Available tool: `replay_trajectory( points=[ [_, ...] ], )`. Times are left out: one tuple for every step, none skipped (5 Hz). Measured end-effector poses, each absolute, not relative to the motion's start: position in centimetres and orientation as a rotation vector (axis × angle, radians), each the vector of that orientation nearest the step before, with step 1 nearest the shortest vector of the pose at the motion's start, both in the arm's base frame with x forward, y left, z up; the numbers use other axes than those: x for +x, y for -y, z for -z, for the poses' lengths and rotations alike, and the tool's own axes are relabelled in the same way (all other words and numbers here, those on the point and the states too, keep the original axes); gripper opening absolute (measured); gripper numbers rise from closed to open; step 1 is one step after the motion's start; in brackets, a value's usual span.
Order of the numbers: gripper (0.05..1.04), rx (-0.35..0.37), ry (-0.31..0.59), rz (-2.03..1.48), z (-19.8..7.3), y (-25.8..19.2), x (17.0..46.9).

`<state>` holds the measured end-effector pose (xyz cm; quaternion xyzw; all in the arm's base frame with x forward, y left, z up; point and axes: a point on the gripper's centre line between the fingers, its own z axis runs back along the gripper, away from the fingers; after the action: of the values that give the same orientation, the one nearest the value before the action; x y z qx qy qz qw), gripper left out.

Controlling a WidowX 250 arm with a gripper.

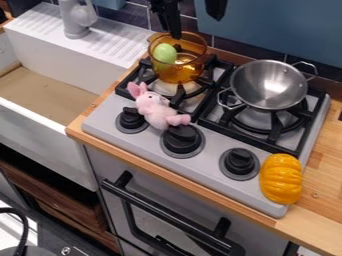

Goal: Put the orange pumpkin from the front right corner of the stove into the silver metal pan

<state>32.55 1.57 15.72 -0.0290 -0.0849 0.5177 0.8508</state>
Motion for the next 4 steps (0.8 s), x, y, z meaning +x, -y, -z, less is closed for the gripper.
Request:
replay_trajectory(
  points=[
    [0.999,-0.045,0.141,-1.083,-14.7,-1.4,32.2],
    [0.999,-0.049,0.106,-0.987,-14.3,0.2,31.8],
    [0.999,-0.052,0.074,-0.882,-13.1,2.8,30.8],
    [0.999,-0.086,0.067,-0.801,-12.8,5.5,30.0]
  ],
)
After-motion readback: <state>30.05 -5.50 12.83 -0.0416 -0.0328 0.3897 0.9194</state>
